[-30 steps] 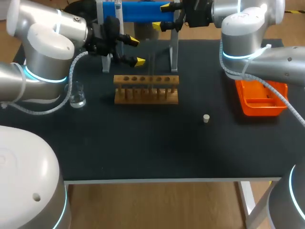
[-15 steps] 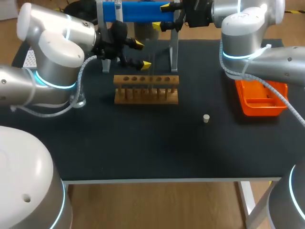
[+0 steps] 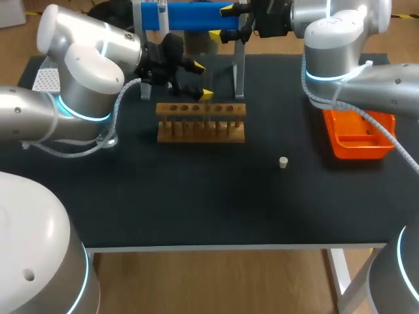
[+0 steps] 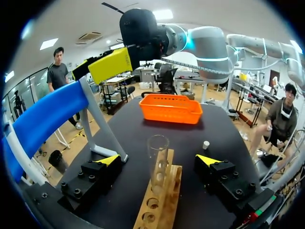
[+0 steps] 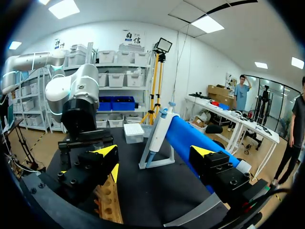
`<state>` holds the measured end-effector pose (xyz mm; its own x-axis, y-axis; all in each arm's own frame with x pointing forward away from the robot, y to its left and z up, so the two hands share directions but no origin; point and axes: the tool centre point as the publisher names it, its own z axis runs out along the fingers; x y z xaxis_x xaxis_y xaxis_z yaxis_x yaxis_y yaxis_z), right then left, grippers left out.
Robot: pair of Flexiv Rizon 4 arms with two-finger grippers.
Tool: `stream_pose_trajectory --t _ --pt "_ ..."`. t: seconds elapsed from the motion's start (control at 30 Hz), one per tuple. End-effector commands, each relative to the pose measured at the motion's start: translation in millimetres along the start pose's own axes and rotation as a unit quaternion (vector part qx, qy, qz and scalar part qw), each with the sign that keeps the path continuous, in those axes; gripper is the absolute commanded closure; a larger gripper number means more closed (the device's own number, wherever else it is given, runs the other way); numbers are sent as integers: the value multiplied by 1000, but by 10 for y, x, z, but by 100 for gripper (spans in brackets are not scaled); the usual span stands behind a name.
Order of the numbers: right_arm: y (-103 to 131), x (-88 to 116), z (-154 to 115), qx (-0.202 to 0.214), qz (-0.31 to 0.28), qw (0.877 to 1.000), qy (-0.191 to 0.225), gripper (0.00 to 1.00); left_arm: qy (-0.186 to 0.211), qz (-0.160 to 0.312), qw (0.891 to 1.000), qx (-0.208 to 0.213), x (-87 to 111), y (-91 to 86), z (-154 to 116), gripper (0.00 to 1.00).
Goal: Invert the test tube, pick up the pipette, mount the tip to pipette, aspirate from beaker and dispense into the tube, eject the tip, return the pipette, and cap with the stopper.
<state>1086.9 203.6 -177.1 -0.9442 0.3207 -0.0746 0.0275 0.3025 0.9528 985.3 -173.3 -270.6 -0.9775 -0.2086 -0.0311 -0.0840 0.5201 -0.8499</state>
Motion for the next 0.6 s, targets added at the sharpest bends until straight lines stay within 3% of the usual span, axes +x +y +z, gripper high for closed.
stream_pose_trajectory --t 0.03,0.6 --pt "2 -10 -2 1 0 1000 2 0 3 0 1000 -11 -53 18 99 0" --pt "2 -10 -2 1 0 1000 2 0 1 5 1000 -29 -67 68 303 0"
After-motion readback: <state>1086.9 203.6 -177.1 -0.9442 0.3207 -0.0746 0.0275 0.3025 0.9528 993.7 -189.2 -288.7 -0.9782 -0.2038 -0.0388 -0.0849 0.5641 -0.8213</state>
